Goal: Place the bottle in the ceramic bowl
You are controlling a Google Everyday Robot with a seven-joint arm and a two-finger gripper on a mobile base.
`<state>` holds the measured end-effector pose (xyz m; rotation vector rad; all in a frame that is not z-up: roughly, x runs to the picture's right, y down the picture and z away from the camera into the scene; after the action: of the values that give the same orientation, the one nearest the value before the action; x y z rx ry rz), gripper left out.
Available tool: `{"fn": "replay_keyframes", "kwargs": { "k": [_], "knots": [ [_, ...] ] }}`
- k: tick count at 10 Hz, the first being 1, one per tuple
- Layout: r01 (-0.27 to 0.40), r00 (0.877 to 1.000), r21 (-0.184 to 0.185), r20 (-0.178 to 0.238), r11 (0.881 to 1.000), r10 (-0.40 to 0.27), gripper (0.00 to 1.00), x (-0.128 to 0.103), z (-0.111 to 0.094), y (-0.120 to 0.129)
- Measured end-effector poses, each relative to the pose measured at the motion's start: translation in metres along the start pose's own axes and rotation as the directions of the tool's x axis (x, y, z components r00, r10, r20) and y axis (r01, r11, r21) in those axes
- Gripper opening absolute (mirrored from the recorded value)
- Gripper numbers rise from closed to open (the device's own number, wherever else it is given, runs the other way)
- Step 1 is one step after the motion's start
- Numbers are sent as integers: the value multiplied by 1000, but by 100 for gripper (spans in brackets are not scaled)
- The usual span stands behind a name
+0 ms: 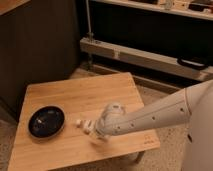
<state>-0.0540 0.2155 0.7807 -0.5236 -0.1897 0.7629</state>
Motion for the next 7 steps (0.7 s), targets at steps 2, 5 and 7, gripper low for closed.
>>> {"fn": "replay_keyframes", "kwargs": {
  "k": [2,5,7],
  "knots": [
    [-3,1000,-12,-13,1000,3,65,2,9,0],
    [-11,1000,-30,-22,999,10,65,-1,17,0],
    [-17,1000,-43,-27,999,15,64,-4,21,1]
  ]
}}
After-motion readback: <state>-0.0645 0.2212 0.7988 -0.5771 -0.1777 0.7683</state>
